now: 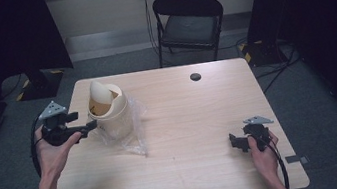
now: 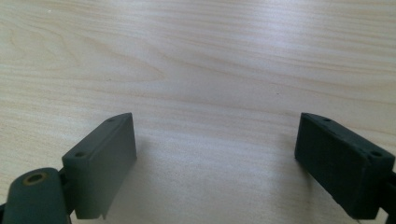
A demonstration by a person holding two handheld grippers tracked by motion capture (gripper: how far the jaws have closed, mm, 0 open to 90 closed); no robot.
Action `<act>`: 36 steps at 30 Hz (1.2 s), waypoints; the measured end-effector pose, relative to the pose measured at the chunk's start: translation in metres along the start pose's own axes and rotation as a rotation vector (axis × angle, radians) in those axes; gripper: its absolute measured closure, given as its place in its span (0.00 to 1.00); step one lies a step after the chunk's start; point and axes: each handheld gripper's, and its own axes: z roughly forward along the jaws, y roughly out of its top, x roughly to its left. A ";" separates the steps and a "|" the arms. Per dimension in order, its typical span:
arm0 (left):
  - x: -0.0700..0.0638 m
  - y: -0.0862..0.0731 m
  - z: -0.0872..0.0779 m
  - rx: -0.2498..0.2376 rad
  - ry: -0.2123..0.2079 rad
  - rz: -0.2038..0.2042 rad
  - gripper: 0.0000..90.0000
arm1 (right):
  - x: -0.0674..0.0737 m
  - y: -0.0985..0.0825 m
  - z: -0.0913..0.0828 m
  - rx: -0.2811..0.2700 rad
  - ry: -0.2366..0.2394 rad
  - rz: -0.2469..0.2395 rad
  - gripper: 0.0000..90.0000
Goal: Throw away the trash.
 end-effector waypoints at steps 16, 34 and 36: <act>-0.006 -0.060 -0.008 0.140 0.078 0.002 0.18 | 0.000 0.000 0.000 0.000 0.000 0.000 0.13; -0.021 -0.129 0.014 0.195 0.102 -0.048 0.18 | 0.000 0.000 0.000 0.000 0.000 0.000 0.13; -0.021 -0.133 0.017 0.194 0.100 -0.057 0.18 | 0.000 0.000 0.000 0.000 0.000 0.001 0.13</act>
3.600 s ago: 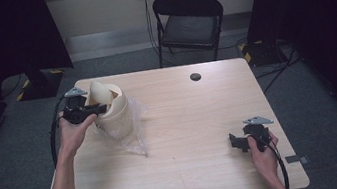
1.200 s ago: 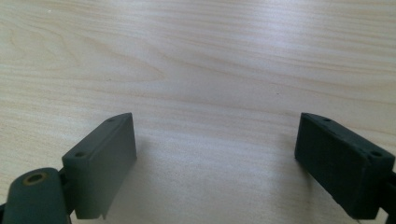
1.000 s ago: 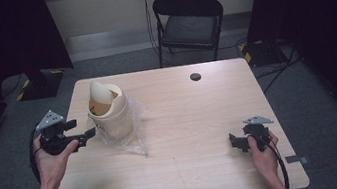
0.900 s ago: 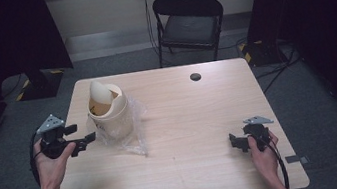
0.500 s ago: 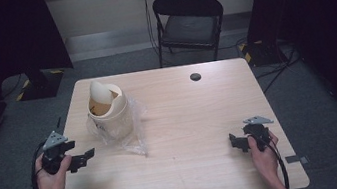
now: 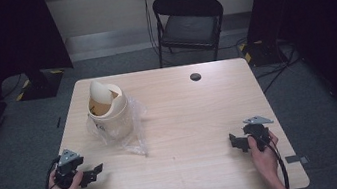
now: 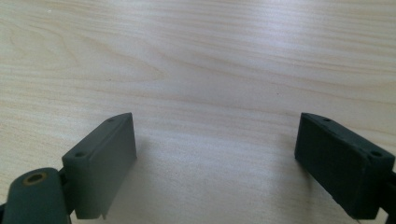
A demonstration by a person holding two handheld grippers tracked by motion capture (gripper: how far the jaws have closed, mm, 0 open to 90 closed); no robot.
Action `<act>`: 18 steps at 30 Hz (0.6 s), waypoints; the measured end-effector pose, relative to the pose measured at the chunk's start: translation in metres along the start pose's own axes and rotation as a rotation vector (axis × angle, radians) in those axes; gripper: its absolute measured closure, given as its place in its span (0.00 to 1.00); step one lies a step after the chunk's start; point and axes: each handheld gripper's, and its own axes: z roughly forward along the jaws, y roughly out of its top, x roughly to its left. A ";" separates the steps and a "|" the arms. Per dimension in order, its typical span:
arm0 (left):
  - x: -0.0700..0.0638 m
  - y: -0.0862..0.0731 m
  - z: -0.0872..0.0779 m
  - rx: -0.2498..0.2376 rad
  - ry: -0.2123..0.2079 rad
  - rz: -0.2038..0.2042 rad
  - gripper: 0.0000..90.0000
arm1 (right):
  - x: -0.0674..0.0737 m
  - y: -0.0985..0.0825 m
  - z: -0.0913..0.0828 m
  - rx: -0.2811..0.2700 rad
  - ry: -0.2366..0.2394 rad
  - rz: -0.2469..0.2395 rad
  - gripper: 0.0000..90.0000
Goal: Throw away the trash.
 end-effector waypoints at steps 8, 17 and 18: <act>-0.003 -0.010 0.008 0.015 0.007 0.007 0.18 | 0.000 0.000 0.000 0.000 0.000 -0.001 0.13; -0.009 -0.014 0.016 -0.002 0.035 0.048 0.17 | 0.000 0.000 0.000 0.000 0.000 -0.001 0.13; -0.008 -0.014 0.016 -0.003 0.033 0.048 0.17 | 0.000 0.000 0.000 -0.001 0.000 -0.001 0.13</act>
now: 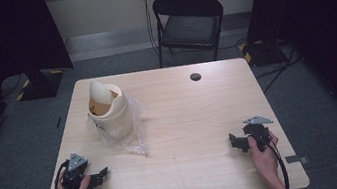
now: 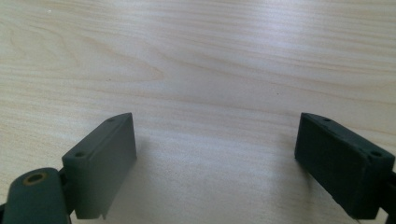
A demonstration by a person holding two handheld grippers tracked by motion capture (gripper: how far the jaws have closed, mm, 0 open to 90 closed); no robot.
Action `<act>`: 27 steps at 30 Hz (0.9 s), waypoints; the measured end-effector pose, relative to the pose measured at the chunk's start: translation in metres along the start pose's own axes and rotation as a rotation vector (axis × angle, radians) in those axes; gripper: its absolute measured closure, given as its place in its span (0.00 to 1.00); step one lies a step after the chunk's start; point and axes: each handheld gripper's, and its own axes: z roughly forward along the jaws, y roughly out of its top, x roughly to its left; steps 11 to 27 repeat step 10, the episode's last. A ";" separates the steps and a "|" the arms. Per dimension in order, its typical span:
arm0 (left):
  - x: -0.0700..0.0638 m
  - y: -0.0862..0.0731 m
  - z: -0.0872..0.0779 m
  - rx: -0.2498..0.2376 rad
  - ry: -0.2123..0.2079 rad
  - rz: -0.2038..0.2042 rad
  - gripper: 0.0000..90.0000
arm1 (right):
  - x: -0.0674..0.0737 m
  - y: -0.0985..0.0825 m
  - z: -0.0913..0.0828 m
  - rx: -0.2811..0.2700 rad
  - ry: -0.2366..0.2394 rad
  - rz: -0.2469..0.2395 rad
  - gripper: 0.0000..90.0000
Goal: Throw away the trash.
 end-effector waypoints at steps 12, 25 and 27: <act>0.000 0.000 0.000 0.002 0.000 0.003 0.16 | 0.000 0.000 0.000 0.000 0.000 0.000 0.13; 0.000 0.000 0.000 0.002 0.000 0.003 0.16 | 0.000 0.000 0.000 0.000 0.000 0.000 0.13; 0.000 0.000 0.000 0.002 0.000 0.003 0.16 | 0.000 0.000 0.000 0.000 0.000 0.000 0.13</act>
